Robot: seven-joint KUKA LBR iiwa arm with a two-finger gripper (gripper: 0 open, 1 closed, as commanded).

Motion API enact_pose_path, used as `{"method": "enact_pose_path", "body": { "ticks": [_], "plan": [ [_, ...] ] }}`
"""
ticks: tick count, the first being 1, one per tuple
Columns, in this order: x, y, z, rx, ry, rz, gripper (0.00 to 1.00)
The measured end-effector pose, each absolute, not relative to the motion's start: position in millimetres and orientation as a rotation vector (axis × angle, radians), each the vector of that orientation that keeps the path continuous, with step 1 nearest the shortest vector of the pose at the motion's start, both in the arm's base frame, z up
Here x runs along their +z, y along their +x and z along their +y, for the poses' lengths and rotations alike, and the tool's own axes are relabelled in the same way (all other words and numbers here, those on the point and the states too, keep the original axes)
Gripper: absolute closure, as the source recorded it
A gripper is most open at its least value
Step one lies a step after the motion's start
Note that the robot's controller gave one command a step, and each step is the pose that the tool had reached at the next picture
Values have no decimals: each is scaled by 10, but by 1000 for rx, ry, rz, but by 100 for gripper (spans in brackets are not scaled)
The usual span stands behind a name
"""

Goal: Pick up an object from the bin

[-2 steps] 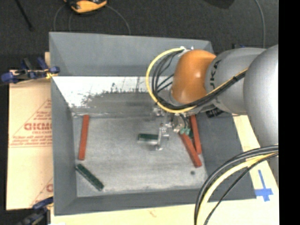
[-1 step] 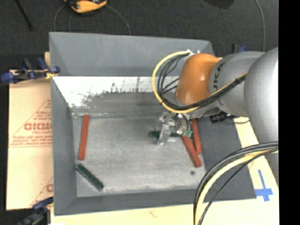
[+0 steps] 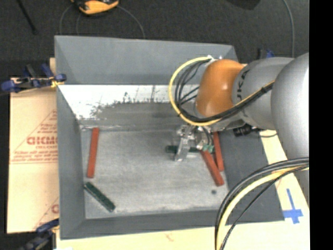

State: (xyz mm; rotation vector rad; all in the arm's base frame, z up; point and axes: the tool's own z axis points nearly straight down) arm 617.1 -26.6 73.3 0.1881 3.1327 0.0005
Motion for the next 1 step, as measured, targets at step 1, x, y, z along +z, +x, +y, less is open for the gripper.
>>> {"method": "enact_pose_path", "body": {
  "ticks": [1],
  "plan": [
    [2542,6124,-212,1,203,3124,100]
  ]
}}
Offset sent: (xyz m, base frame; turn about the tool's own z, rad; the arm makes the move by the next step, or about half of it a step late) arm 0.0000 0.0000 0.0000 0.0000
